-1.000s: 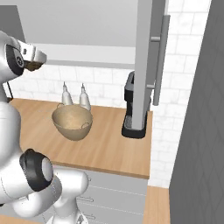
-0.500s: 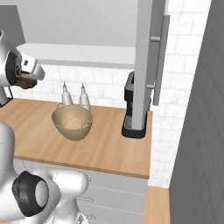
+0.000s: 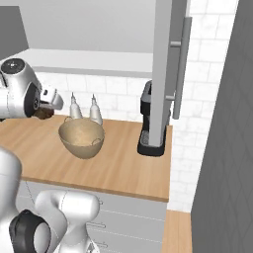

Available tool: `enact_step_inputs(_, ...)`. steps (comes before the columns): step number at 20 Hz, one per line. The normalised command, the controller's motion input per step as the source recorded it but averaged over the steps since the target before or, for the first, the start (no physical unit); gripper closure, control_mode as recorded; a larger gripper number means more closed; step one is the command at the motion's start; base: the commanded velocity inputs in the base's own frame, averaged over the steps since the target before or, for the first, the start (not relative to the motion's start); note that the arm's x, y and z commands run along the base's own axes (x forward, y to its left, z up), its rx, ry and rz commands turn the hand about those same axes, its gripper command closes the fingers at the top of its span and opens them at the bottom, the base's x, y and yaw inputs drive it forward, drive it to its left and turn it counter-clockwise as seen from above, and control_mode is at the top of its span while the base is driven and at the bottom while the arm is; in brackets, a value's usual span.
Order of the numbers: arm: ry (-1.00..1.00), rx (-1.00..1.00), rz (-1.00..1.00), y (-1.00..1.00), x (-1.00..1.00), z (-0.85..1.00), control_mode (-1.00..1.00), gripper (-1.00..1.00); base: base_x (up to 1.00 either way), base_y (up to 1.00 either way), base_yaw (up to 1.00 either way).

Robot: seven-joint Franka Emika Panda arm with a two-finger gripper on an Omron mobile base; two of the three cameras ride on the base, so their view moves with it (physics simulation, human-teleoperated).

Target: Open the cabinet, pick up the bread from the cabinet and place it in the basket. Then move the basket to the dining counter.

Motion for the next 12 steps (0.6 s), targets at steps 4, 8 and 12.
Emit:
enact_step_inputs(4, 0.00, 0.00, 0.00, -0.06, 0.39, -0.32, -1.00, 1.00, 0.00, 0.00, 0.00)
enact_step_inputs(8, 0.00, 0.00, 0.00, -0.06, 0.39, -0.43, -1.00, 1.00, 0.00, 0.00, 0.00)
enact_step_inputs(12, 0.12, -0.07, 0.00, -0.02, 0.34, -0.66, -1.00, 1.00, 0.00, 0.00, 0.00)
